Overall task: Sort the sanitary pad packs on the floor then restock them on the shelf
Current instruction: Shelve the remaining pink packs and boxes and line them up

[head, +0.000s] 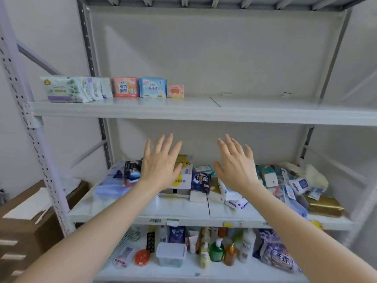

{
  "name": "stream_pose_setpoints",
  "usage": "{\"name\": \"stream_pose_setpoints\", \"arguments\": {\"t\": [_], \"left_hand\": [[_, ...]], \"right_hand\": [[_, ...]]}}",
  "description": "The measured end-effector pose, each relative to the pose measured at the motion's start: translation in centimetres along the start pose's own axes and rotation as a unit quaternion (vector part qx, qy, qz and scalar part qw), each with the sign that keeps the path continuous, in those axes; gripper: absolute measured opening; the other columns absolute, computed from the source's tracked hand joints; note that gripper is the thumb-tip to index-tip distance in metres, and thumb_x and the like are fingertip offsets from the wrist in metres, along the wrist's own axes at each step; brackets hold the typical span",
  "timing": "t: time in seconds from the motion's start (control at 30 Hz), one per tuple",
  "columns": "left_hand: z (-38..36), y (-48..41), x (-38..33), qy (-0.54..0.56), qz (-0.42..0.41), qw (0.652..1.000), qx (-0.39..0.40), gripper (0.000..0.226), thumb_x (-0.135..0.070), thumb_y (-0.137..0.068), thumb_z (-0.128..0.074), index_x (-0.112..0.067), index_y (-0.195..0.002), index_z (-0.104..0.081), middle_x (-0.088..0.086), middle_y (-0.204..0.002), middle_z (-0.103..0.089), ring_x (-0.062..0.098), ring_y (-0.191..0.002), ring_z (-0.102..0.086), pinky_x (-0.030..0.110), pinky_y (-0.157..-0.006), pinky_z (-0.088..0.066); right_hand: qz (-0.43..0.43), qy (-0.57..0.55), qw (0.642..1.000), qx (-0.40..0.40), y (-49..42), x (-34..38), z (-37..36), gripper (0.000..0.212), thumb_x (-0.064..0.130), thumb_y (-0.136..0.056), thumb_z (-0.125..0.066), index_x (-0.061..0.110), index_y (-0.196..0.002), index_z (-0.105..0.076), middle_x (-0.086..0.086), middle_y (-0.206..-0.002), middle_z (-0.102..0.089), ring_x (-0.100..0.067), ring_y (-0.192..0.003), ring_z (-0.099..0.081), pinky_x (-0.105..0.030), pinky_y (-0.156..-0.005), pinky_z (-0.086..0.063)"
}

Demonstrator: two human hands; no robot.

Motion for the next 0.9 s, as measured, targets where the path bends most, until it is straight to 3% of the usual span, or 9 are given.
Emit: {"name": "stream_pose_setpoints", "arguments": {"t": [0.23,0.37,0.47,0.63,0.9], "left_hand": [[-2.8,11.4,-7.7,0.034,-0.029,0.998,0.047,0.070,-0.053,-0.093,-0.042,-0.027,-0.153,-0.017,0.007,-0.162,-0.010,0.028,-0.150,-0.008,0.057,-0.117,-0.009],[-5.8,18.1,-11.6,0.046,-0.031,0.992,0.117,0.072,-0.054,-0.094,-0.039,-0.028,-0.154,-0.009,0.008,-0.163,-0.003,0.028,-0.150,-0.002,0.057,-0.117,-0.007],[-7.6,22.3,-14.5,0.060,-0.036,0.988,0.141,0.071,-0.052,-0.093,-0.044,-0.025,-0.154,-0.018,0.010,-0.162,-0.011,0.031,-0.149,-0.009,0.058,-0.115,-0.011],[-11.5,28.4,-18.8,0.076,-0.038,0.977,0.195,0.077,-0.048,-0.090,-0.052,-0.027,-0.154,-0.014,0.008,-0.162,-0.012,0.031,-0.149,-0.008,0.058,-0.116,-0.010],[-18.4,35.6,-23.6,0.075,-0.040,0.947,0.309,0.073,-0.049,-0.093,-0.046,-0.027,-0.154,-0.013,0.009,-0.163,-0.005,0.029,-0.150,-0.003,0.057,-0.116,-0.006]], "right_hand": [[-0.027,0.002,0.998,0.056,13.7,-1.0,-3.3,0.068,0.046,-0.097,-0.037,0.018,-0.153,-0.013,-0.008,-0.161,-0.013,-0.024,-0.149,-0.012,-0.055,-0.116,-0.012],[-0.030,-0.006,0.995,0.098,21.2,-0.8,-5.8,0.069,0.046,-0.095,-0.037,0.016,-0.153,-0.014,-0.010,-0.162,-0.012,-0.026,-0.149,-0.010,-0.056,-0.116,-0.008],[-0.031,-0.009,0.991,0.131,26.2,-0.9,-8.2,0.069,0.046,-0.095,-0.036,0.016,-0.154,-0.013,-0.009,-0.162,-0.011,-0.025,-0.149,-0.009,-0.054,-0.117,-0.006],[-0.047,-0.015,0.980,0.195,33.2,-2.1,-13.0,0.072,0.042,-0.094,-0.041,0.018,-0.154,-0.009,-0.007,-0.163,-0.005,-0.022,-0.150,-0.004,-0.051,-0.118,0.000],[-0.050,-0.012,0.952,0.302,41.8,-4.7,-20.4,0.072,0.044,-0.095,-0.038,0.016,-0.154,-0.006,-0.009,-0.163,-0.003,-0.023,-0.150,-0.002,-0.051,-0.118,0.000]]}}
Point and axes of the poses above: each hand's wrist, its own y-axis away from the middle knuckle, its own z-axis out of the back of the hand, x = y × z, the point moved 7 cm from there along -y, towards the middle knuckle
